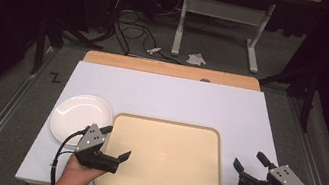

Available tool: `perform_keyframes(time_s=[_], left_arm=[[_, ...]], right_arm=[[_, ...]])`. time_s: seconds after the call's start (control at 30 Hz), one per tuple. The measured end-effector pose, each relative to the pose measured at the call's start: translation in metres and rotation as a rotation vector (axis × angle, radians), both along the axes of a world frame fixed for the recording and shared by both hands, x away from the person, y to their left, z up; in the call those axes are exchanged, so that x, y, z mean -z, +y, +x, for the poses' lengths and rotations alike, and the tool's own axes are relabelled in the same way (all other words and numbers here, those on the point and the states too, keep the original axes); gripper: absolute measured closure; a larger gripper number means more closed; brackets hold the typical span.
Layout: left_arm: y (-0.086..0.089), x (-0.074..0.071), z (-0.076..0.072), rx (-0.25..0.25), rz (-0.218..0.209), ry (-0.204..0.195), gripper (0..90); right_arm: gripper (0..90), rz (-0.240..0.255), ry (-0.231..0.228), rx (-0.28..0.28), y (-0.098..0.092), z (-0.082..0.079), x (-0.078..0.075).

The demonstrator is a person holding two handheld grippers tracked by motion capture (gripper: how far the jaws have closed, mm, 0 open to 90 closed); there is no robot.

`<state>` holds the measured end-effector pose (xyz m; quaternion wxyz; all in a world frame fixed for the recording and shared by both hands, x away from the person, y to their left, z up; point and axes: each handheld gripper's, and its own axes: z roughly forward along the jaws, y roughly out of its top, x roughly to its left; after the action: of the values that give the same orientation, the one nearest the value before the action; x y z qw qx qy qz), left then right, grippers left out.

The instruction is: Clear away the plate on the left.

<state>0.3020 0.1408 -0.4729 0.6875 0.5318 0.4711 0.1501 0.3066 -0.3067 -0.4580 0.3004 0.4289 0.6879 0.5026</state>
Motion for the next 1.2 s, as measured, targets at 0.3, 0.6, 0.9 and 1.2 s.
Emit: perform_keyframes(time_s=[0.3, 0.6, 0.9, 1.2], left_arm=[[0.003, 0.001, 0.001, -0.008, -0.003, -0.001, 0.0], [0.006, 0.001, 0.002, -0.016, -0.001, -0.001, 0.4], [0.018, 0.004, 0.004, -0.042, 0.020, 0.001, 0.8], [0.053, 0.003, 0.012, -0.144, -0.007, 0.006, 1.1]], right_arm=[[16.2, 0.003, -0.004, 0.001, -0.001, 0.000, 0.000], [16.2, 0.003, -0.003, 0.000, -0.001, 0.000, 0.000], [16.2, 0.001, -0.006, 0.004, -0.001, 0.000, -0.001], [16.2, 0.011, -0.003, 0.003, -0.004, 0.003, 0.001]])
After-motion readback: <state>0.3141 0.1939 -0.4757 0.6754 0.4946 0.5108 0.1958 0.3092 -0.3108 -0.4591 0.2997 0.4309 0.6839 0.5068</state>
